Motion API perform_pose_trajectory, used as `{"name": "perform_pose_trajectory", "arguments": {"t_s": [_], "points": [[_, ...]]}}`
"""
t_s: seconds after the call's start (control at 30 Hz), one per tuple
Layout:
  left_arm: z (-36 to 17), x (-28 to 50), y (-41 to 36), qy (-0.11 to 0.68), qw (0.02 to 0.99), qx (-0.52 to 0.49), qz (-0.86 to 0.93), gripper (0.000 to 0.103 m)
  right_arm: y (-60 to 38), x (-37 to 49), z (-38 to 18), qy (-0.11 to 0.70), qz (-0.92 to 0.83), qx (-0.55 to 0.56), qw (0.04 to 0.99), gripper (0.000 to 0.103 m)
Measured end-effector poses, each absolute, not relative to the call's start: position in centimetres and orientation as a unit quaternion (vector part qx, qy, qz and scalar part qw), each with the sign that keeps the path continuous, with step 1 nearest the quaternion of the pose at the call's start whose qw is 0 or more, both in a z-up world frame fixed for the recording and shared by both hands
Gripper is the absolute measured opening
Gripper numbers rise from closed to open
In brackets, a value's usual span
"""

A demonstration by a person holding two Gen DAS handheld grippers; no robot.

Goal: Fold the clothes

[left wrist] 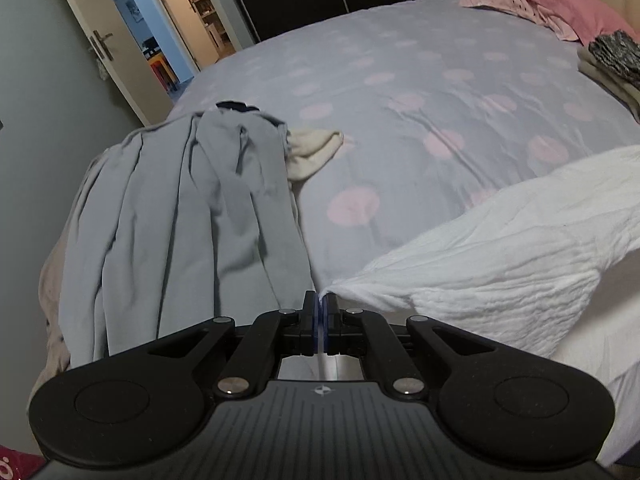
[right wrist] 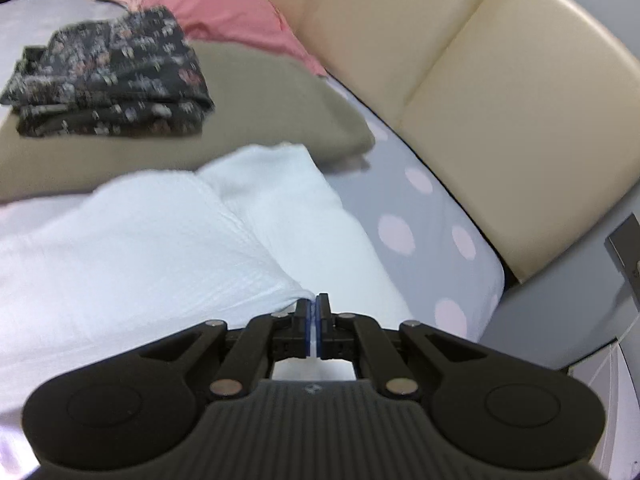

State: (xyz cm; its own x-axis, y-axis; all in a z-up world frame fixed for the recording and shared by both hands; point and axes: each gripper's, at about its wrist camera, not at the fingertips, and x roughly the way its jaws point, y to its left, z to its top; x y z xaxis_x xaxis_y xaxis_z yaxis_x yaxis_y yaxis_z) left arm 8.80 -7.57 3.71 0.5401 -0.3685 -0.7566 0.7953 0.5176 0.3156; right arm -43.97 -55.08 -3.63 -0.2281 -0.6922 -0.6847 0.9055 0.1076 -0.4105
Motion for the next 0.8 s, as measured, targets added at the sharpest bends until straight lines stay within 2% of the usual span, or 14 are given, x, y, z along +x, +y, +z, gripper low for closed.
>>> {"name": "perform_pose_trajectory", "arguments": {"t_s": [0.17, 0.8], "points": [[2.4, 7.9, -7.4, 0.324, 0.797, 0.366, -0.354, 0.0, -54.4, -44.3, -2.5, 0.423, -0.669, 0.132, 0.597, 0.002], [-2.1, 6.2, -5.7, 0.374, 0.714, 0.457, -0.375, 0.0, -53.8, -46.5, -7.3, 0.551, -0.642, 0.179, 0.503, 0.002]]}}
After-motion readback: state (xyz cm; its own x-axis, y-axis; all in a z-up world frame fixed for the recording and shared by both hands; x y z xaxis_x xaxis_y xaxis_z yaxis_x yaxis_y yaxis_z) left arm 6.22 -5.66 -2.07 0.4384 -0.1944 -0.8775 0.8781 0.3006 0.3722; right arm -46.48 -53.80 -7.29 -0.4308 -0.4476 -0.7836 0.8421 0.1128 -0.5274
